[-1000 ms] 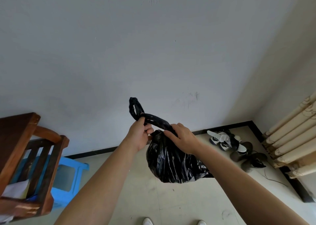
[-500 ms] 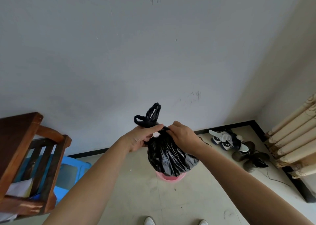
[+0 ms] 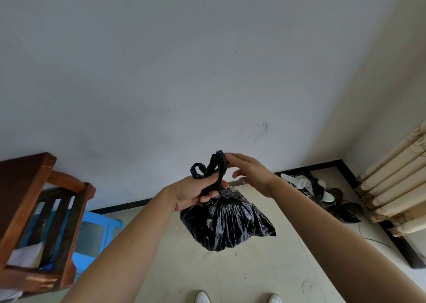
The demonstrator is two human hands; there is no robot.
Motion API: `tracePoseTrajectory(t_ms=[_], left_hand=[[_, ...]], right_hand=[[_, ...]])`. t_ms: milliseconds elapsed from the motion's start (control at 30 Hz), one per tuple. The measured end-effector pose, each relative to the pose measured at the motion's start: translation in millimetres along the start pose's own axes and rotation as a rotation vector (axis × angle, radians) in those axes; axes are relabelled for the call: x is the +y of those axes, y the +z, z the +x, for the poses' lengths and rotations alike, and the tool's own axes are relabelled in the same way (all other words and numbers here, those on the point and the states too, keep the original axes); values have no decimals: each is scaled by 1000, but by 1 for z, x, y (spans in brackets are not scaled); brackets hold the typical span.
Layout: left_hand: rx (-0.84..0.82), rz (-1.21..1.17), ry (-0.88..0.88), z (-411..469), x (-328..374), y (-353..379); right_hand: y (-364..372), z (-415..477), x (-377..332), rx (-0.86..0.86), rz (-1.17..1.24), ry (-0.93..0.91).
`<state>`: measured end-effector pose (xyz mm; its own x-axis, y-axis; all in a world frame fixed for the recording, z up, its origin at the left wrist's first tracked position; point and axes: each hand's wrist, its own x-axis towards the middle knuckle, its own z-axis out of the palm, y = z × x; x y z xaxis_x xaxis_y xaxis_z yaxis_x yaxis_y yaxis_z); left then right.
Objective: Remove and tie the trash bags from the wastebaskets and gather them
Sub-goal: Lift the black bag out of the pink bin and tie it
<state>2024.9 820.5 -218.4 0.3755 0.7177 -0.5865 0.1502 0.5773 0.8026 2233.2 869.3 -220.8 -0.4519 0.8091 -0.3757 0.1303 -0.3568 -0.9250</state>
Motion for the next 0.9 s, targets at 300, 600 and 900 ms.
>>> tracePoseTrajectory(t_ms=[300, 600, 900], left_hand=[[1, -230, 96, -2, -14, -5], [102, -527, 133, 2, -13, -11], [206, -540, 213, -1, -11, -2]], right_hand=[[3, -4, -6, 84, 226, -12], [-6, -11, 14, 33, 59, -39], [-11, -19, 26, -139, 171, 203]])
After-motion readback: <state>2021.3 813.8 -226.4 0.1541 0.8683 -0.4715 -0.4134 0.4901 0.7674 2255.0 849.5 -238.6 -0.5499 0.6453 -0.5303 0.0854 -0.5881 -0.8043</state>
